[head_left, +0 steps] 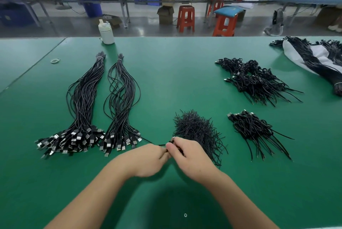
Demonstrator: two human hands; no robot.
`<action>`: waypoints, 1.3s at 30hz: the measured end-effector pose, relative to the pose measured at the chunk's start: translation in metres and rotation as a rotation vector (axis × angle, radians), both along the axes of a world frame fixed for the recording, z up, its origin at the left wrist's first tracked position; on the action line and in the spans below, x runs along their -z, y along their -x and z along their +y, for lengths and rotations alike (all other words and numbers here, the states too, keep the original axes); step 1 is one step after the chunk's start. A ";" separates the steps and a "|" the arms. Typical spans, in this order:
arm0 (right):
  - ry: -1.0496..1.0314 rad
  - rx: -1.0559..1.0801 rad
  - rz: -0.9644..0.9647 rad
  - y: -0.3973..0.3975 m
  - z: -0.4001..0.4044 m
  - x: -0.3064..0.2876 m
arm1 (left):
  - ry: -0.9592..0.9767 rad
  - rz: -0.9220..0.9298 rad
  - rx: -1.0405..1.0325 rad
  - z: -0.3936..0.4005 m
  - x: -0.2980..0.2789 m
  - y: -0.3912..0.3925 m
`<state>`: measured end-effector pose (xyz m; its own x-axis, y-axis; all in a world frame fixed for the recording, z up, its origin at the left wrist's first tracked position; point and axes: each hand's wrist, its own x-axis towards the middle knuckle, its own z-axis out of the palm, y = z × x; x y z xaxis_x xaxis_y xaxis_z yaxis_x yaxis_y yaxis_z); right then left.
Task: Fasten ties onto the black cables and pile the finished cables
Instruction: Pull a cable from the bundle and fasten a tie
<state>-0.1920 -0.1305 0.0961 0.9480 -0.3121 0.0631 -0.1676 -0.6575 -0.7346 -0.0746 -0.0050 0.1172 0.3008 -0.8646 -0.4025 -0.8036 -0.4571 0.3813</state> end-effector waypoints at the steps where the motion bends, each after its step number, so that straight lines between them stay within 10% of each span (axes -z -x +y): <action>1: 0.006 0.008 -0.012 0.001 -0.001 -0.001 | 0.021 0.018 -0.004 0.000 0.000 0.001; 11: 0.058 -0.016 -0.016 0.005 0.001 -0.001 | 0.236 0.087 -0.123 0.003 0.013 0.005; 18: -0.732 -0.064 0.039 0.006 -0.002 -0.001 | 0.281 0.259 -0.106 0.013 0.025 -0.009; 30: -0.725 -0.065 -0.012 0.008 0.004 0.004 | 0.962 1.532 -0.600 0.000 0.033 -0.018; 39: -0.937 -0.036 0.091 0.004 0.007 0.028 | 1.150 1.587 -0.758 -0.010 0.002 -0.021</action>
<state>-0.1962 -0.1238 0.0683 0.9470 -0.1683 -0.2735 -0.2414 0.1888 -0.9519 -0.0538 -0.0153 0.1155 0.6483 -0.7538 -0.1075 0.6061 0.4254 0.6720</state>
